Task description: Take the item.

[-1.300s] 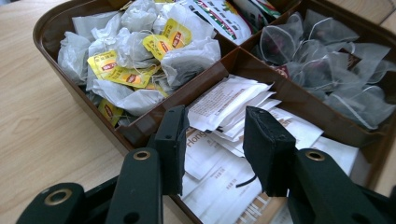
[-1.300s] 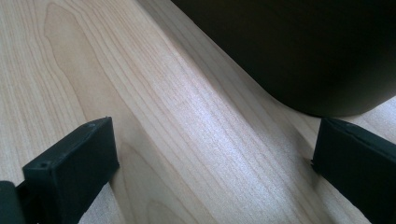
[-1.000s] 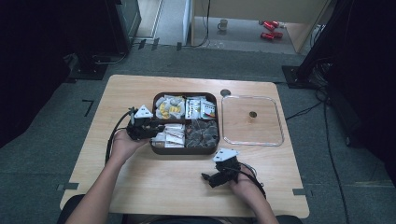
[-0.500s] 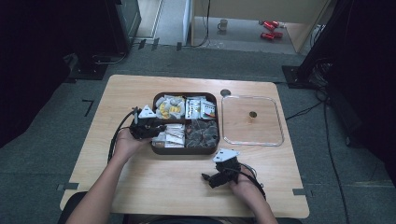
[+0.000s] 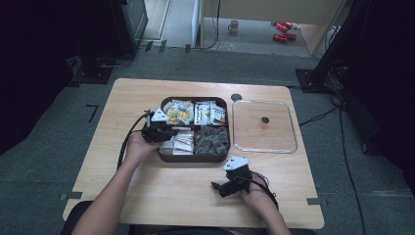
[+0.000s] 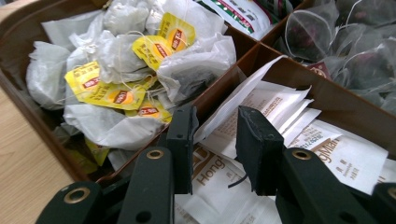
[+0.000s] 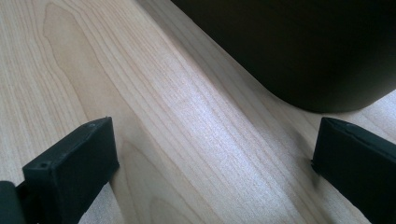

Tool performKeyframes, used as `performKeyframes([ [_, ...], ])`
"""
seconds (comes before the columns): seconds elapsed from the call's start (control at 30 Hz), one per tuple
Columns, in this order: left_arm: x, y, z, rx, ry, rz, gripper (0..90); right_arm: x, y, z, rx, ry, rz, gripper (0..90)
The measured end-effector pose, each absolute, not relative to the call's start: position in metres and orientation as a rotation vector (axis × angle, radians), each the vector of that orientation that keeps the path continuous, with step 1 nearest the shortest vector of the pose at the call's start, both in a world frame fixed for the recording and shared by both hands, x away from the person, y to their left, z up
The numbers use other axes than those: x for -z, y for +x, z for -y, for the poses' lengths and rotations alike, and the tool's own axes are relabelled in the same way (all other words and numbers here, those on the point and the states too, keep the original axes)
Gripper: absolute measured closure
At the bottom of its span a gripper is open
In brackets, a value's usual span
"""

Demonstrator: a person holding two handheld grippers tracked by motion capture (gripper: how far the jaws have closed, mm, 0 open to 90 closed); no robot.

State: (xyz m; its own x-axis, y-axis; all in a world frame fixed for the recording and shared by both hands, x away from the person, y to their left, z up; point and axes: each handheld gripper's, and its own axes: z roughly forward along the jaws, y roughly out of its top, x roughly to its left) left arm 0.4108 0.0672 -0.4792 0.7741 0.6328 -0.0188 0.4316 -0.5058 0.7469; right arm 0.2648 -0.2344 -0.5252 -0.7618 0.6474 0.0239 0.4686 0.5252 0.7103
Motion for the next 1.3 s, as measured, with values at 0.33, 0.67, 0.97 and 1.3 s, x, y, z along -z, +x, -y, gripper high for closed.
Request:
performKeyframes([
  [0.33,0.481,0.414,-0.071,-0.31,2.18,-0.821,83.4,0.525,0.265,0.234,-1.065,0.943,-2.523,0.0],
  [0.67,0.477,0.413,-0.072,-0.293,2.194,-0.811,89.7,0.525,0.265,0.234,-1.065,0.943,-2.522,0.0],
  [0.97,0.474,0.414,-0.075,-0.249,2.184,-0.834,89.9,0.525,0.265,0.234,-1.065,0.943,-2.523,0.0],
  [1.3,0.466,0.41,-0.078,-0.239,2.163,-0.836,89.9,0.525,0.265,0.234,-1.065,0.944,-2.522,0.0],
])
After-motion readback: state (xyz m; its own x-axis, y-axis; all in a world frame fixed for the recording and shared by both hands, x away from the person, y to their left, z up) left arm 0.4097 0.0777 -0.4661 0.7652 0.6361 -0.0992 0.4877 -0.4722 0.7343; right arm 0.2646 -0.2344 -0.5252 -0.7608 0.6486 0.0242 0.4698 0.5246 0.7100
